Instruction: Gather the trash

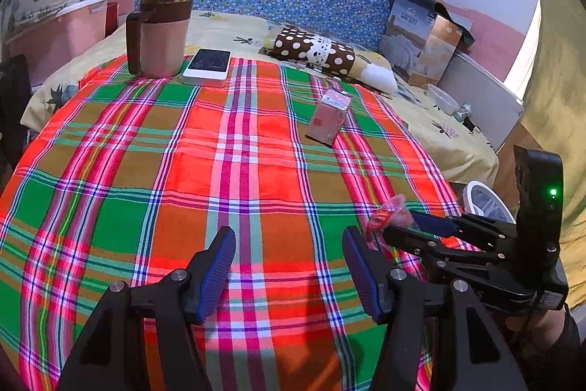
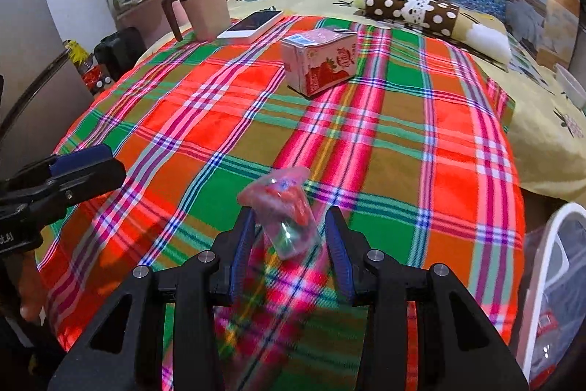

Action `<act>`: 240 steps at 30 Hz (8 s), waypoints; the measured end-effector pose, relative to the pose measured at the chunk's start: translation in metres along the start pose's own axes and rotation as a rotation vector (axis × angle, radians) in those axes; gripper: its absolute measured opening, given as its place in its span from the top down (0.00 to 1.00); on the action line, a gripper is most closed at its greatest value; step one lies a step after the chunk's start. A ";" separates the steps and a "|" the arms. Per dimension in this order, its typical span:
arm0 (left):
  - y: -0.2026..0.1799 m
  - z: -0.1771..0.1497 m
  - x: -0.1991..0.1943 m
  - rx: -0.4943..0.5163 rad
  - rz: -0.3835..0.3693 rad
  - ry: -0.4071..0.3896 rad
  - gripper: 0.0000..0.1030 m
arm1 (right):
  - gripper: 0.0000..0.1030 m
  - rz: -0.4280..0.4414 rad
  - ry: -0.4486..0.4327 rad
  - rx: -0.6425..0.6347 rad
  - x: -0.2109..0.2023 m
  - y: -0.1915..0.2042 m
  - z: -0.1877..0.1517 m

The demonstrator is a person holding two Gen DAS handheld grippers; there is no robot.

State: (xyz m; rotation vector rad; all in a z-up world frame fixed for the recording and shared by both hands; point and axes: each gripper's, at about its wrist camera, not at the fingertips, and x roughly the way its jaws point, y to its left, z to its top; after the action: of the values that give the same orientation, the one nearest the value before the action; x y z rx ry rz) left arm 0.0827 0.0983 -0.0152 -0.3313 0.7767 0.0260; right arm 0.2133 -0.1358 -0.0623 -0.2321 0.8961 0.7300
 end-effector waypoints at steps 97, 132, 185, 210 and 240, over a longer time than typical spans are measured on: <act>-0.111 0.001 -0.009 0.210 -0.004 -0.031 0.68 | 0.67 -0.038 -0.217 0.256 -0.084 -0.058 -0.036; -0.297 -0.015 0.063 0.479 -0.302 0.074 0.68 | 0.67 -0.296 -0.265 0.565 -0.137 -0.178 -0.116; -0.294 -0.030 0.053 0.472 -0.345 0.111 0.54 | 0.59 -0.356 -0.262 0.543 -0.154 -0.155 -0.124; -0.243 -0.063 -0.031 0.434 -0.255 0.022 0.54 | 0.59 -0.377 -0.333 0.450 -0.177 -0.084 -0.135; -0.227 -0.079 -0.041 0.407 -0.243 0.035 0.54 | 0.59 -0.385 -0.312 0.430 -0.171 -0.065 -0.141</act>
State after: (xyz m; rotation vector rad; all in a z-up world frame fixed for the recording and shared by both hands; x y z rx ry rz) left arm 0.0325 -0.1372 0.0252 -0.0369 0.7528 -0.3632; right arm 0.0989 -0.3329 -0.0240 0.0915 0.6624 0.1968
